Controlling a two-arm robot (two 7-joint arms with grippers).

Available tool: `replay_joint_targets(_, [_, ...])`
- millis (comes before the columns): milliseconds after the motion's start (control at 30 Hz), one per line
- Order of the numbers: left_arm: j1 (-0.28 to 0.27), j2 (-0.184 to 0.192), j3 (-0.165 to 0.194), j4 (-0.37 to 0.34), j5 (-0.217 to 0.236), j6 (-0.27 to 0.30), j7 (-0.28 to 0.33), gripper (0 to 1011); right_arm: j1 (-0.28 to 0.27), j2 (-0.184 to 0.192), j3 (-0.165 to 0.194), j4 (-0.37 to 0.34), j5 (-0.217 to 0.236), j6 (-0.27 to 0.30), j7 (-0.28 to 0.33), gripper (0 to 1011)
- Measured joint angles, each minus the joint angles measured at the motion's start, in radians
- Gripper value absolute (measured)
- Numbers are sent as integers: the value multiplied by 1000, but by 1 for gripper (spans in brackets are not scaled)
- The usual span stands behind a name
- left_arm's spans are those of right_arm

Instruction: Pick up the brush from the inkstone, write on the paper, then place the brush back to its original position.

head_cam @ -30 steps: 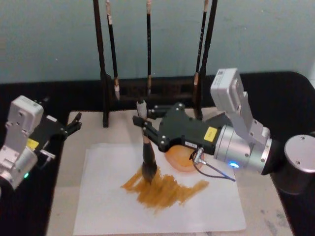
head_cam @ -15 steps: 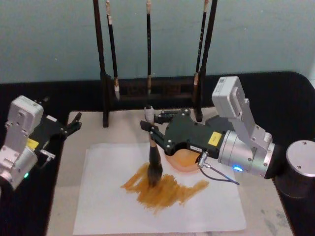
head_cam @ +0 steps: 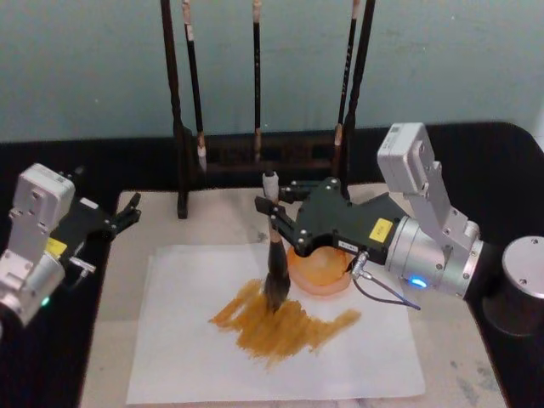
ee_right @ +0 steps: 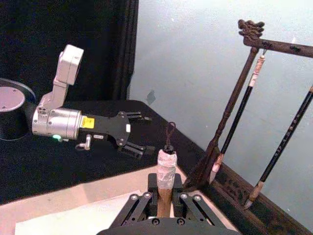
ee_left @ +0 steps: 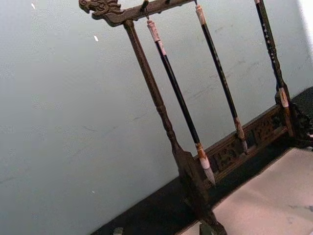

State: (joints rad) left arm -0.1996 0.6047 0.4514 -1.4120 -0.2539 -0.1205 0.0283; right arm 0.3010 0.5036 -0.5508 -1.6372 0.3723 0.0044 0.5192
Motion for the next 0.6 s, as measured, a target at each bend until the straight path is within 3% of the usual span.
replay_joint_targets(300, [0, 0, 0, 0, 0, 0, 0, 1010, -2, -12, 13, -2, -4, -1, 26, 169])
replay_joint_targets(600, [0, 0, 0, 0, 0, 0, 0, 1010, 8, -20, 3, -23, 8, -21, 70, 169])
